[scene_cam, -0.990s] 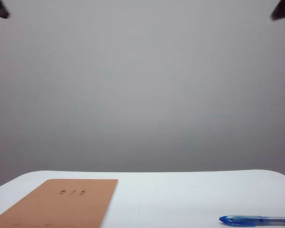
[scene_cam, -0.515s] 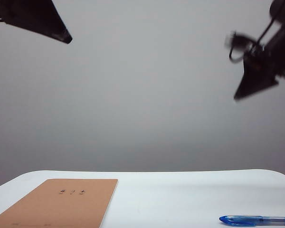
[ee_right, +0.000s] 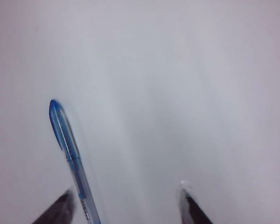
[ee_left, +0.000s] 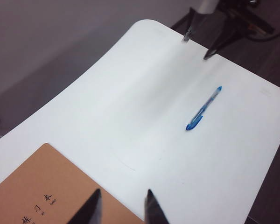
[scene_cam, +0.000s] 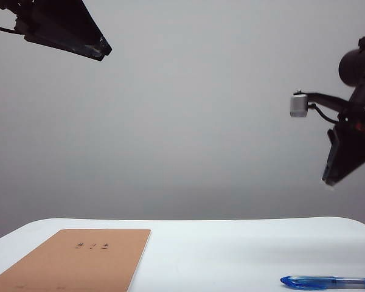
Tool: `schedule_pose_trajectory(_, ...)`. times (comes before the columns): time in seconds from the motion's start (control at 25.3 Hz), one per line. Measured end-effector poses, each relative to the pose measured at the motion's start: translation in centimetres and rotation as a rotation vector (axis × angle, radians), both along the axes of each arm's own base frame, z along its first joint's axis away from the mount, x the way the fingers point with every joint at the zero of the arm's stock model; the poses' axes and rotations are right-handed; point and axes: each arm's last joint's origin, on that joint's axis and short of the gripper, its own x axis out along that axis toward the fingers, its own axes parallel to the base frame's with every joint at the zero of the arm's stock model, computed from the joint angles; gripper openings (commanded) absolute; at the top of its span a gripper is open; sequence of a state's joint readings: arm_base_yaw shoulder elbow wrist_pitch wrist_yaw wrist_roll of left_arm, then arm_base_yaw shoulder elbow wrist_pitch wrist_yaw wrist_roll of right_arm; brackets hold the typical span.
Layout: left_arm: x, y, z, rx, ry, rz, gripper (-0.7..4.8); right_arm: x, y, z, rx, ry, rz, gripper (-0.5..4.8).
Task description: Pick up a pen on the table and place it on the notebook.
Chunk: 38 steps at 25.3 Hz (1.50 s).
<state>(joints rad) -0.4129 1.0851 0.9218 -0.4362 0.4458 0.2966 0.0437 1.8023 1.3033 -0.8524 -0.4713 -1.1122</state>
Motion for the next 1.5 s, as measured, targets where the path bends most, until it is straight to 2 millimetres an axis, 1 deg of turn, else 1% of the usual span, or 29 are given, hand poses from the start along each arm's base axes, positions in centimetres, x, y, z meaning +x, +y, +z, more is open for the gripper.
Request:
schedule_pose_trajectory(0.08,0.1,0.0,-0.1,0.002,-0.001,0.001,1.18,0.3,0.0,-1.2,-0.006,0.029,0.016,3.48)
schedule_pose_trajectory(0.12,0.1,0.0,-0.1,0.003,0.000,0.002,1.17,0.4,0.1,-2.2,-0.010,0.069,0.019,3.50)
schedule_pose_trajectory(0.16,0.1,0.0,-0.1,0.004,-0.001,0.001,1.16,0.4,0.2,-2.8,-0.016,0.091,0.024,3.72)
schedule_pose_trajectory(0.2,0.1,0.0,-0.1,0.011,-0.009,-0.006,1.17,0.3,0.6,-3.6,-0.024,0.131,0.037,3.79)
schedule_pose_trajectory(0.32,0.1,0.0,-0.2,0.024,-0.016,-0.016,1.16,0.3,2.0,-4.9,-0.046,0.166,0.086,3.82)
schedule_pose_trajectory(0.36,0.1,0.0,-0.2,0.030,-0.017,-0.021,1.15,0.3,2.9,-5.5,-0.051,0.176,0.122,3.93)
schedule_pose_trajectory(0.4,0.1,0.0,-0.2,0.035,-0.018,-0.024,1.15,0.3,3.2,-5.9,-0.055,0.179,0.142,4.19)
schedule_pose_trajectory(0.44,0.1,0.0,-0.3,0.043,-0.021,-0.030,1.15,0.3,3.8,-6.6,-0.086,0.191,0.165,4.28)
schedule_pose_trajectory(0.51,0.0,0.1,-0.4,0.051,-0.013,-0.034,1.15,0.1,4.3,-7.3,-0.139,0.213,0.183,4.28)
schedule_pose_trajectory(0.63,0.0,0.1,-0.4,0.052,-0.012,-0.034,1.15,0.2,4.3,-7.4,-0.144,0.208,0.181,4.28)
schedule_pose_trajectory(0.79,0.0,0.1,-0.4,0.052,-0.011,-0.034,1.15,0.4,4.3,-8.1,-0.149,0.205,0.181,4.27)
schedule_pose_trajectory(0.95,0.0,0.1,-0.4,0.053,-0.008,-0.034,1.15,0.4,4.2,-9.7,-0.183,0.252,0.182,4.27)
schedule_pose_trajectory(1.15,-0.1,0.1,-0.6,0.060,0.008,-0.034,1.15,0.4,4.2,-10.1,-0.186,0.244,0.172,4.27)
schedule_pose_trajectory(1.23,-0.1,0.1,-0.6,0.060,0.008,-0.034,1.15,0.4,4.2,-10.3,-0.184,0.239,0.158,4.13)
schedule_pose_trajectory(1.27,-0.1,0.1,-0.6,0.060,0.008,-0.034,1.15,0.4,4.2,-10.4,-0.183,0.236,0.156,3.87)
schedule_pose_trajectory(1.35,-0.1,0.1,-0.6,0.061,0.008,-0.033,1.15,0.1,4.1,-10.7,-0.187,0.215,0.151,3.61)
schedule_pose_trajectory(1.5,-0.1,0.1,-0.6,0.061,0.008,-0.033,1.15,-0.4,4.0,-11.3,-0.198,0.193,0.148,3.58)
